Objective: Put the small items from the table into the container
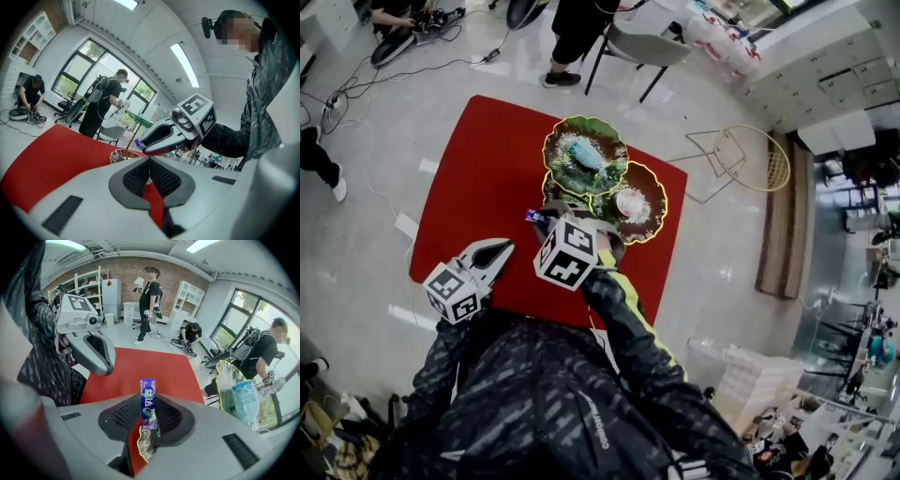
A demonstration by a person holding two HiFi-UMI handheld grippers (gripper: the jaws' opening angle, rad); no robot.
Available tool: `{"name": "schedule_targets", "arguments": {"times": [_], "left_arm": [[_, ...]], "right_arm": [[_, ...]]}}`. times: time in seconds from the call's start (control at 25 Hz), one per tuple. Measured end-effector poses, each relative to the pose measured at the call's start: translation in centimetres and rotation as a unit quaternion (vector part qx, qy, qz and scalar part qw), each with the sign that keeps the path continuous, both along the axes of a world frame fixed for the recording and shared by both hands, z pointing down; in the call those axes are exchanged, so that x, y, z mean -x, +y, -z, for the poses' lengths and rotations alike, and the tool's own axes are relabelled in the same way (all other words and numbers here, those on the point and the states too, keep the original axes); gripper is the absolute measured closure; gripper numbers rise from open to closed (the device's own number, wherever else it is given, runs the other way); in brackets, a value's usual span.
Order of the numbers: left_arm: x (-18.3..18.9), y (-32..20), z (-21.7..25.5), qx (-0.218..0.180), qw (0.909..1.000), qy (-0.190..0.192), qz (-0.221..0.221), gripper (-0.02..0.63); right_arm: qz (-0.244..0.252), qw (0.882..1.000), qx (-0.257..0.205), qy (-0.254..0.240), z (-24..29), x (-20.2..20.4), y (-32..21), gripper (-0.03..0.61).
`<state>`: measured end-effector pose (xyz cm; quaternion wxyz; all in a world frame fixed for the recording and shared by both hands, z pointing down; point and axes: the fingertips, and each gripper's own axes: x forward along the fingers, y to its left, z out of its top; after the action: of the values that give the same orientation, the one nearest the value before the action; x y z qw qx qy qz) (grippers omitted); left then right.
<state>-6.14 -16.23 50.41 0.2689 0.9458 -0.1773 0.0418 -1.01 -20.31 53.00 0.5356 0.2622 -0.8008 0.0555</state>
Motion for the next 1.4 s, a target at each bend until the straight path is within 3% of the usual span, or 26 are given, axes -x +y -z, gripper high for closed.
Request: {"name": "schedule_targets", "arguments": {"times": [0.72, 1.4], "left_arm": [[-6.6, 2.1, 1.1, -0.011, 0.9966, 0.000, -0.082, 0.603], [-8.9, 3.1, 0.3, 0.004, 0.9907, -0.010, -0.136, 0.603]], "right_arm": [[-0.098, 0.994, -0.015, 0.049, 2.2, -12.2, 2.9, 0.485], [-0.187, 0.979, -0.017, 0.075, 1.9, -21.9, 1.3, 0.485]]}}
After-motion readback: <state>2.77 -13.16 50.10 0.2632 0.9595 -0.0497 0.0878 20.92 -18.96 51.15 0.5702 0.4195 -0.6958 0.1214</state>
